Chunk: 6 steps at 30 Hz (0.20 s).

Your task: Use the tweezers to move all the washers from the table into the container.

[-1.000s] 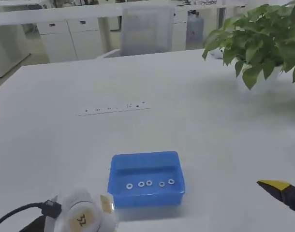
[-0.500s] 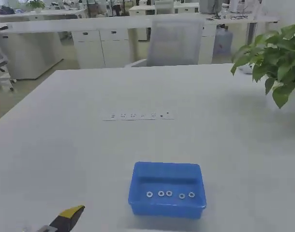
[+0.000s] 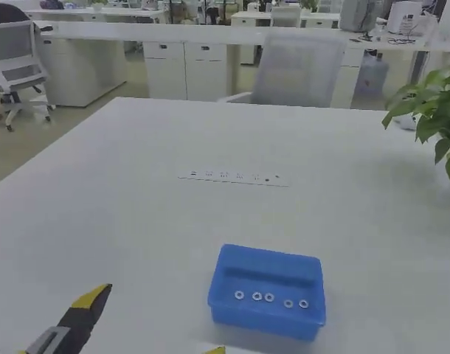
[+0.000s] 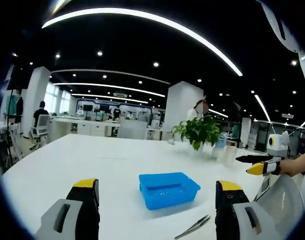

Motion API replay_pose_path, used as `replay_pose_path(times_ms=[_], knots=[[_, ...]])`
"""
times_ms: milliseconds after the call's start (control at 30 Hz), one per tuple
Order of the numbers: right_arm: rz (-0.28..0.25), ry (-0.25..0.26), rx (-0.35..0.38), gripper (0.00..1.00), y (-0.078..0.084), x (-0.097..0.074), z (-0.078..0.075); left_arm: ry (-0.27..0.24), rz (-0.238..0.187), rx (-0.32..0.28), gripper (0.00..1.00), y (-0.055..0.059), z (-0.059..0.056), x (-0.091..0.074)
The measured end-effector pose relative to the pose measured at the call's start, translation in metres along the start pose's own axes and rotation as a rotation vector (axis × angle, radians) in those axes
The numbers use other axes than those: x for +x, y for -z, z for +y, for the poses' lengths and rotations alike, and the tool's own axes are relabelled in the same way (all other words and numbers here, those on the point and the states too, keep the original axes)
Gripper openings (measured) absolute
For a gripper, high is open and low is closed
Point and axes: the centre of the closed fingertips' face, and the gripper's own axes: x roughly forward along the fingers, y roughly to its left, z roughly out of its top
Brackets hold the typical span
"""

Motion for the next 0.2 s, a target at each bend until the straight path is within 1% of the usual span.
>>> replay_pose_path(times_ms=[67, 133, 200], knots=[[0.002, 0.004, -0.009, 0.95, 0.0001, 0.0000, 0.0001, 0.002, 0.008, 0.006, 0.99, 0.0014, 0.0001, 0.0000], [0.002, 0.008, -0.012, 0.94, -0.0007, 0.0006, 0.0006, 0.007, 0.006, 0.005, 0.99, 0.0011, -0.0003, -0.0002], [0.003, 0.017, -0.006, 0.94, 0.0008, -0.0005, -0.0026, 0.007, 0.004, 0.005, 0.99, 0.0010, 0.0000, -0.0004]])
